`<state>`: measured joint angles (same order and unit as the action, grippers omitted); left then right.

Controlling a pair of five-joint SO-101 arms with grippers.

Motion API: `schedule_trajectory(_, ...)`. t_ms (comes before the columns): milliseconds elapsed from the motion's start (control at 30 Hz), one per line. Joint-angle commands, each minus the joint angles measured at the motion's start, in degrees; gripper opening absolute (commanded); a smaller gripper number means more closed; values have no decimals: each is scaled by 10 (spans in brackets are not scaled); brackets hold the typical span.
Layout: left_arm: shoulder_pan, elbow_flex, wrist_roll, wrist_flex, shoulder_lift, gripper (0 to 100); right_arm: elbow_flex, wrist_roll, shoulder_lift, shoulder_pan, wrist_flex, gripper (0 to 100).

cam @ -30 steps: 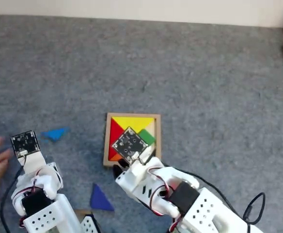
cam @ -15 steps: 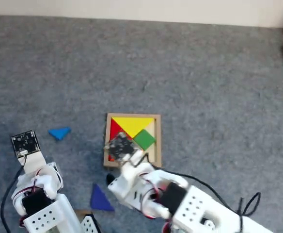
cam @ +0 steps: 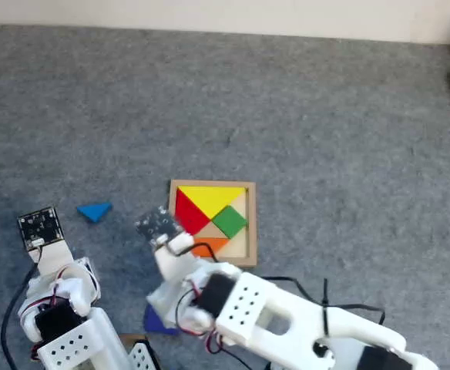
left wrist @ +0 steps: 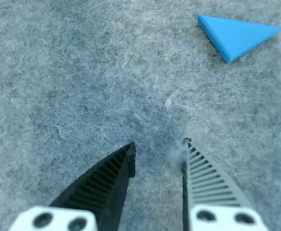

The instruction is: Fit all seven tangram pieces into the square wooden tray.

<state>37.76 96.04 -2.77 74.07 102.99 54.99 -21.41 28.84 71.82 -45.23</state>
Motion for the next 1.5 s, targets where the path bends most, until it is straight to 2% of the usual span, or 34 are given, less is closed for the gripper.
schedule_trajectory(0, 9, 12, 1, 4, 6, 159, -32, -8, -22, 41, 53, 256)
schedule_trajectory(100, 9, 12, 1, 4, 6, 159, -29, -8, -55, 50, 84, 256)
schedule_trajectory(400, 9, 12, 1, 4, 6, 159, -34, -4, -150, 51, 85, 256)
schedule_trajectory(700, 9, 12, 1, 4, 6, 159, -29, -4, -185, 39, 82, 256)
schedule_trajectory(933, 9, 12, 1, 4, 6, 159, -31, 121, -182, -13, -4, 256)
schedule_trajectory(1200, 9, 12, 1, 4, 6, 159, -31, 195, -181, -82, -73, 256)
schedule_trajectory(1467, 9, 12, 1, 4, 6, 159, -52, 217, -150, -116, -158, 256)
